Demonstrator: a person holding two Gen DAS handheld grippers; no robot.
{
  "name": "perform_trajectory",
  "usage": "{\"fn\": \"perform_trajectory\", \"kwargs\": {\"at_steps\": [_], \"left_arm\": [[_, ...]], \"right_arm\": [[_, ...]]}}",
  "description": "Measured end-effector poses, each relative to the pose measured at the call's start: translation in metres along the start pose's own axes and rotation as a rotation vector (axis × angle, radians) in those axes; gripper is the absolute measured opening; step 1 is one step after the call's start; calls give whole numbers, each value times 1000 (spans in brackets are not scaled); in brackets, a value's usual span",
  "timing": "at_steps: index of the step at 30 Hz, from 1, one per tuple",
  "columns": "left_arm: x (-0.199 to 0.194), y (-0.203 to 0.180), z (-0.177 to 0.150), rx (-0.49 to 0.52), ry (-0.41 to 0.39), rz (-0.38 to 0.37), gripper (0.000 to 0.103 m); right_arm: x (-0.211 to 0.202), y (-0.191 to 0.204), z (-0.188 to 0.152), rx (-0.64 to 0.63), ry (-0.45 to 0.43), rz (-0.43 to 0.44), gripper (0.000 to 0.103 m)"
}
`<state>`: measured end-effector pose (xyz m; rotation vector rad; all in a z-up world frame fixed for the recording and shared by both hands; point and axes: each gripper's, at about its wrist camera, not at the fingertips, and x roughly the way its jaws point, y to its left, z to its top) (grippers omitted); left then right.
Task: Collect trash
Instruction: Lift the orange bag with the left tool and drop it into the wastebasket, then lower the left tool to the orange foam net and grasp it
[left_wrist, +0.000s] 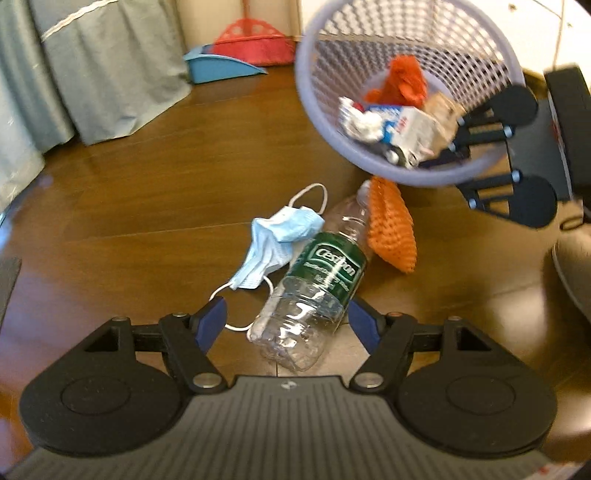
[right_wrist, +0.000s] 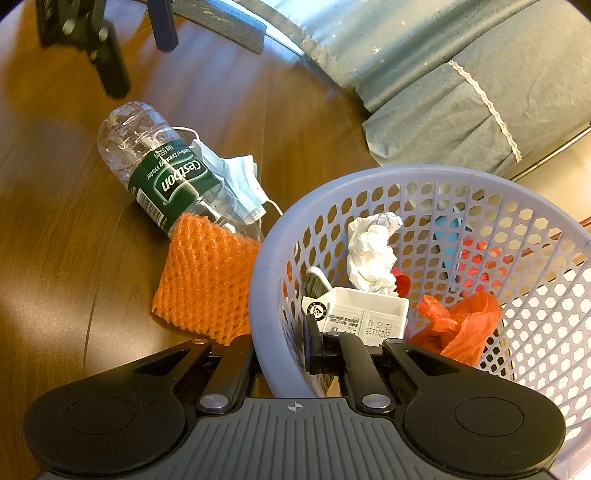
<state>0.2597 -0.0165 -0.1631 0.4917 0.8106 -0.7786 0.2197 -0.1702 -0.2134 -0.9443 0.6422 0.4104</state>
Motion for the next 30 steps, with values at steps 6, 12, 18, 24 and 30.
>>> {"fn": "perform_trajectory", "kwargs": {"at_steps": [6,12,18,24,30], "left_arm": [[17,-17,10,80,-6,-28,72],[40,-24,15,122,6,-33,73],[53,-35,23,136,-3,-58,73],[65,-50,34,135,-20,-113,67],[79,-61,40,170,-30,-128,51]], "right_arm": [[0,-1,-1,3,1,-2,4],[2,-5,-3,15,7,-8,4],[3,-8,-6,22,16,-14,4],[2,-11,-9,33,20,-18,4],[2,-14,-14,44,29,-25,4]]}}
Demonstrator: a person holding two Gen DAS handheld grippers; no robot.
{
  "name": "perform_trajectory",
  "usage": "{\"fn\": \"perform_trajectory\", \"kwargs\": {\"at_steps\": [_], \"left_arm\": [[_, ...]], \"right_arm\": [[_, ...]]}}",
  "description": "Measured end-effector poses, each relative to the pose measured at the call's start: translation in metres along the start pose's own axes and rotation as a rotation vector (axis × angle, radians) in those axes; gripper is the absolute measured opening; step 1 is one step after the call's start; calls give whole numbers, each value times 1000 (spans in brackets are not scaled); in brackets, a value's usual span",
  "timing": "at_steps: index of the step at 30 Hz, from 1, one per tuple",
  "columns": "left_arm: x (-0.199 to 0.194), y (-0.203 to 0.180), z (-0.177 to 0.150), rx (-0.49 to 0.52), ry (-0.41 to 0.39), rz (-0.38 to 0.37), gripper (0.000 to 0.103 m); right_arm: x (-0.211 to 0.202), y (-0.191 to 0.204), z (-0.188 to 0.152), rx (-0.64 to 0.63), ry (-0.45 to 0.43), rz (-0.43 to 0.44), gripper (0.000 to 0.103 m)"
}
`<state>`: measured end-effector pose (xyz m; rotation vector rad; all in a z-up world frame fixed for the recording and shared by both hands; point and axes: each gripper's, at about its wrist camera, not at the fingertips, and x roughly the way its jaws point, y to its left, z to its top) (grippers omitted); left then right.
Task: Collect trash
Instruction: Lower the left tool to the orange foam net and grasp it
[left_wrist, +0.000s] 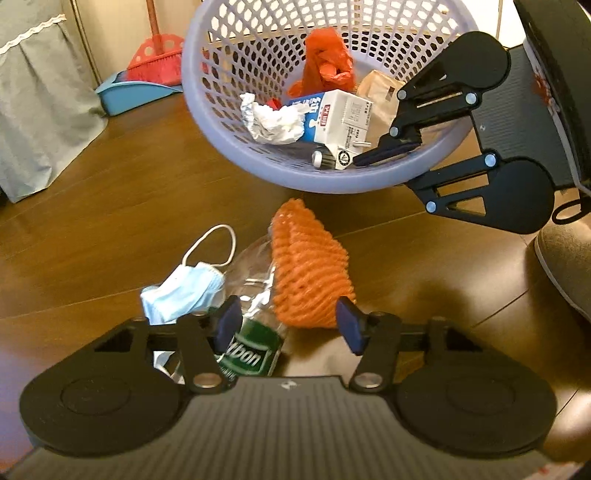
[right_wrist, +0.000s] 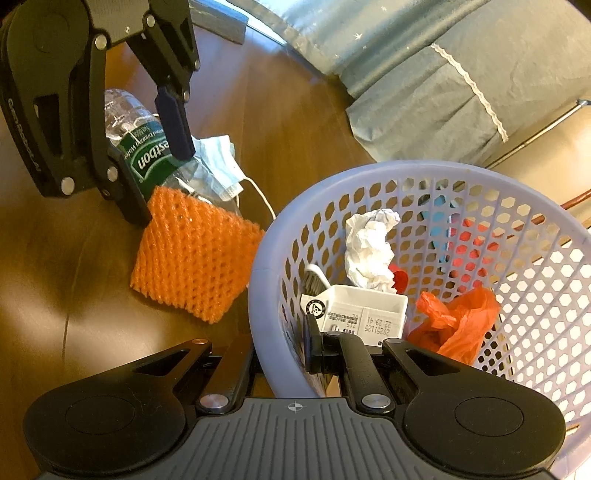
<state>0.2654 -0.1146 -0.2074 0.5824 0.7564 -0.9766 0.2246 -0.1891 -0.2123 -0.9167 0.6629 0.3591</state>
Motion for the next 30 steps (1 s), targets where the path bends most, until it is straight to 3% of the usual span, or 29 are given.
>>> {"fn": "perform_trajectory", "kwargs": {"at_steps": [3,15,24,30], "left_arm": [[6,-3,3,22,-2,-1,46],[23,-7,4,73,36,-20,4],[-9,2,-4,7,6,-23,1],[-36,25,-11,-114,-4,-4,1]], "right_arm": [[0,-1,-2,5,2,-3,4],[-1,-1,-3,7,4,-4,4],[0,-1,-3,7,4,-5,4],[0,-1,-5,8,5,-6,4]]}}
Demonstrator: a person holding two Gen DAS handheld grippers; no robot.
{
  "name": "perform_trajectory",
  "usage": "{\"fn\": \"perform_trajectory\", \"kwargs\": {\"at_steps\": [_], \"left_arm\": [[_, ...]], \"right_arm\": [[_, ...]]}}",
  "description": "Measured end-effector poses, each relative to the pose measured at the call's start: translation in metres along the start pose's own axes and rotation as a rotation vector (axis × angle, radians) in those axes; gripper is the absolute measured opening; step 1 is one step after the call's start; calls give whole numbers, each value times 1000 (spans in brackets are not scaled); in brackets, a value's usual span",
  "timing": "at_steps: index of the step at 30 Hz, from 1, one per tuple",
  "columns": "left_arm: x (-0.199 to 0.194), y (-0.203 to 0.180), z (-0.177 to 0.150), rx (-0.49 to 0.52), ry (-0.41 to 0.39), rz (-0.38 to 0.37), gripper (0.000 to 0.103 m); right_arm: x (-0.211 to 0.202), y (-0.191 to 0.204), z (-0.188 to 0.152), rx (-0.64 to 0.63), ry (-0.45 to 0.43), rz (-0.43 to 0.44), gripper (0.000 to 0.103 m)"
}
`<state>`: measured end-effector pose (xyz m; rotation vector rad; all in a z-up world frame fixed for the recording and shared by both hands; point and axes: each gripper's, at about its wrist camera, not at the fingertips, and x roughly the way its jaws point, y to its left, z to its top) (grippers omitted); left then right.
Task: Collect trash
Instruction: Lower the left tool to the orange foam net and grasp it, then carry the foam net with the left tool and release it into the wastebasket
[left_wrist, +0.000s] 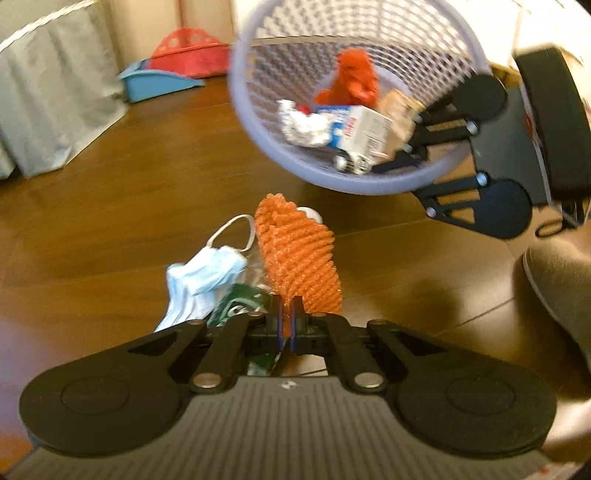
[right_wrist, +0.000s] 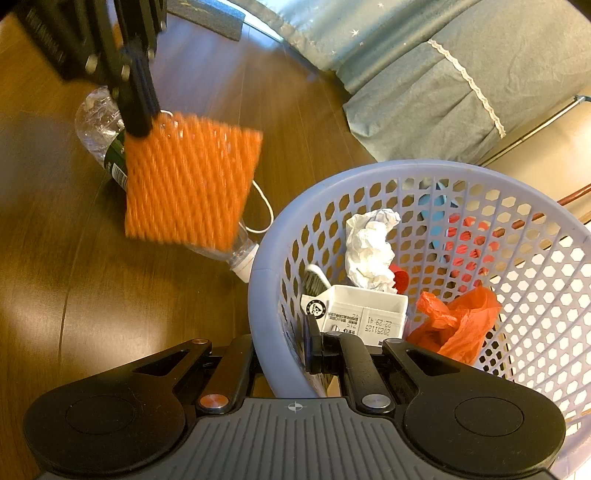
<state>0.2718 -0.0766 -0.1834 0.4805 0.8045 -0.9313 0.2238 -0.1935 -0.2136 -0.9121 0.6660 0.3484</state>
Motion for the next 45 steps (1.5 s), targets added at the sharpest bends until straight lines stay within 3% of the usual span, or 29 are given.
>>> {"fn": "perform_trajectory", "kwargs": {"at_steps": [6,13,15,17,23,31,37,41,45], "left_arm": [[-12,22,-1,-128,-8,-7,1],[-8,31,-6,-170,22,41,7],[-10,29,-7,-134,17,81,24],[-14,25,-6,-89,-6,106,34],[-14,-1,0,175,-73,108,49],[18,-14,-3,336,9,106,49],[26,-16,-8,355,32,114,48],[24,-16,-5,339,31,110,39],[23,-16,-4,330,35,118,22]], "right_arm": [[1,1,0,-6,3,0,4],[2,0,0,-9,5,1,4],[2,0,0,-9,5,1,4],[2,1,0,-9,5,1,4],[1,-1,1,-10,1,3,4],[1,0,1,-10,1,2,4],[1,0,1,-11,2,2,4],[1,0,1,-11,2,2,4],[1,1,1,-15,3,2,4]]}}
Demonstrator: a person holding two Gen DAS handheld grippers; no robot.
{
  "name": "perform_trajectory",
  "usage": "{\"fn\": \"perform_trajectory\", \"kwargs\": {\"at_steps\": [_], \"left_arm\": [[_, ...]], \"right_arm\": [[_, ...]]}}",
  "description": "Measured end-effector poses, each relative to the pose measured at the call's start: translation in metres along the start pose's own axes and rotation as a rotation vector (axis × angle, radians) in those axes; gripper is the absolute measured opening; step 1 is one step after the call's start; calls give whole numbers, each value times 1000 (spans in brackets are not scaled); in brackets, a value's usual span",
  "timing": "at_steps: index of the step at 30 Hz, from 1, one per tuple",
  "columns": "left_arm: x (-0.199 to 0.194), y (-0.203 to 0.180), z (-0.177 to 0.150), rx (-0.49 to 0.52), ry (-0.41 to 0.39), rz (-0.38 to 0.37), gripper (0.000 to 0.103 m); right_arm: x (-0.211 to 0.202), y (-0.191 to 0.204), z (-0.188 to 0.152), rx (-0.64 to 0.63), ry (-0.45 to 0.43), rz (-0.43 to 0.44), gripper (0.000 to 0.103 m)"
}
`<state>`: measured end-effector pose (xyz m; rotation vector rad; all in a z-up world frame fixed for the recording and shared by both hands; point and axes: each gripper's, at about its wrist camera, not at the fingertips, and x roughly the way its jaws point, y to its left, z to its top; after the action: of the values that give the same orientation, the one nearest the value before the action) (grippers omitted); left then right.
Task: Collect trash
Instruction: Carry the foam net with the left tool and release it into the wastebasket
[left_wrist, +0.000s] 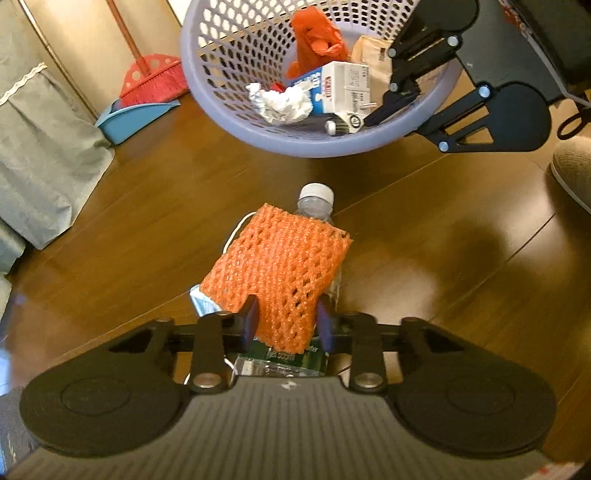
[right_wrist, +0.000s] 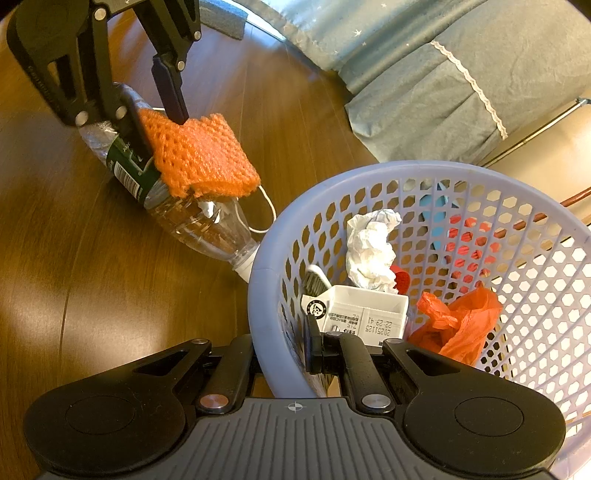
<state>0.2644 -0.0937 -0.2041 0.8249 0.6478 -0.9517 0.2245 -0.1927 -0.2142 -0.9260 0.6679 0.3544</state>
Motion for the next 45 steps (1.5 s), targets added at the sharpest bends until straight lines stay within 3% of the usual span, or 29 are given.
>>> {"fn": "perform_trajectory", "kwargs": {"at_steps": [3,6,15,33,45], "left_arm": [[-4,2,-1,-9,0,7,10],[-10,3,-1,-18,-1,22,7],[-32,12,10,-73,-38,34,6],[-62,20,61,-121,-170,14,6],[-54,19,129,-116,-290,-33,7]], "right_arm": [[0,0,0,1,0,0,4],[0,0,0,1,0,0,4],[0,1,0,0,1,0,4],[1,0,-1,-6,1,2,4],[0,-1,-1,3,-5,5,4]]}}
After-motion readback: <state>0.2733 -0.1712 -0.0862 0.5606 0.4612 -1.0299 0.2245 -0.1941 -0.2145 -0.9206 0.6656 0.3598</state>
